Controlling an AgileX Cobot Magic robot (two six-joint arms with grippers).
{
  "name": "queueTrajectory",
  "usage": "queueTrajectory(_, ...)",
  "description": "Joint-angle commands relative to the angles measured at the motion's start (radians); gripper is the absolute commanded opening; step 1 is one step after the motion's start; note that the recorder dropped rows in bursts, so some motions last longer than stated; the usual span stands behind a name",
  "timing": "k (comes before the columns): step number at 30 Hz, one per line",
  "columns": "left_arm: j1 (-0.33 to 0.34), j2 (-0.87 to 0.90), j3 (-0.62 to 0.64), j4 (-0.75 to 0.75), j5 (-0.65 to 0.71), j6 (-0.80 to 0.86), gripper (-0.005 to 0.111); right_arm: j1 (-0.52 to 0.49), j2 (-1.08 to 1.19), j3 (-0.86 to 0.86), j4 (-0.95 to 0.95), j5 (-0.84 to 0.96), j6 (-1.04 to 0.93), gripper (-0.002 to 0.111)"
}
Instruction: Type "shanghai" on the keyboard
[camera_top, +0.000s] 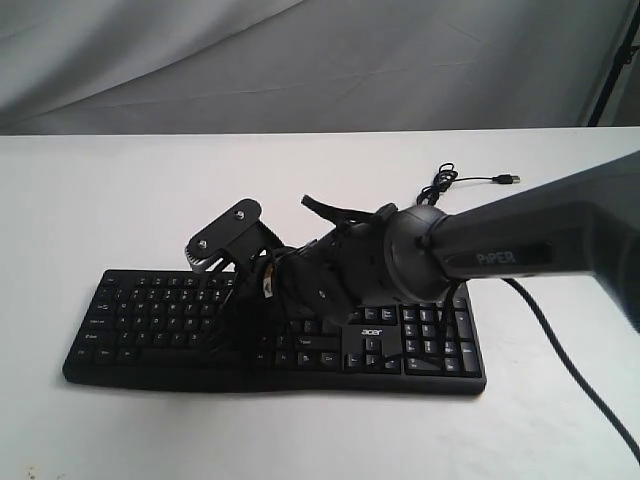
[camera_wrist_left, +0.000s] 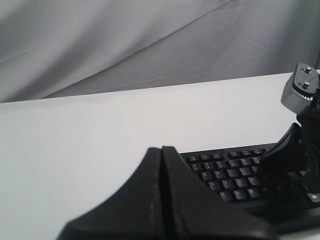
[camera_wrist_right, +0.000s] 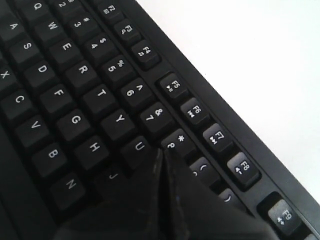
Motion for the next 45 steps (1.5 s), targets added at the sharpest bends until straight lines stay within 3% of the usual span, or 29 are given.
queueTrajectory(1, -0.004, -0.003, 0.004, 0.001, -0.005, -0.003, 0.000, -0.009, -0.026, 0.005, 0.003, 0.032, -0.011, 0.000)
queueTrajectory(8, -0.004, -0.003, 0.004, 0.001, -0.005, -0.003, 0.000, 0.027, -0.222, 0.069, -0.066, 0.090, -0.015, 0.000)
queueTrajectory(14, -0.004, -0.003, 0.004, 0.001, -0.005, -0.003, 0.000, 0.163, -0.570, 0.329, -0.068, 0.075, 0.053, 0.000)
queueTrajectory(21, -0.004, -0.003, 0.004, 0.001, -0.005, -0.003, 0.000, 0.212, -0.824, 0.574, -0.040, 0.082, 0.076, 0.000)
queueTrajectory(30, -0.004, -0.003, 0.004, 0.001, -0.005, -0.003, 0.000, 0.137, -0.934, 0.692, -0.049, 0.180, 0.076, 0.000)
queueTrajectory(39, -0.004, -0.003, 0.004, 0.001, -0.005, -0.003, 0.000, 0.131, -1.233, 0.818, -0.049, 0.172, 0.076, 0.000)
queueTrajectory(42, -0.004, -0.003, 0.004, 0.001, -0.005, -0.003, 0.000, 0.047, -1.363, 0.873, -0.049, 0.140, 0.076, 0.000)
queueTrajectory(45, -0.004, -0.003, 0.004, 0.001, -0.005, -0.003, 0.000, -0.141, -1.484, 0.936, -0.049, 0.042, 0.076, 0.000)
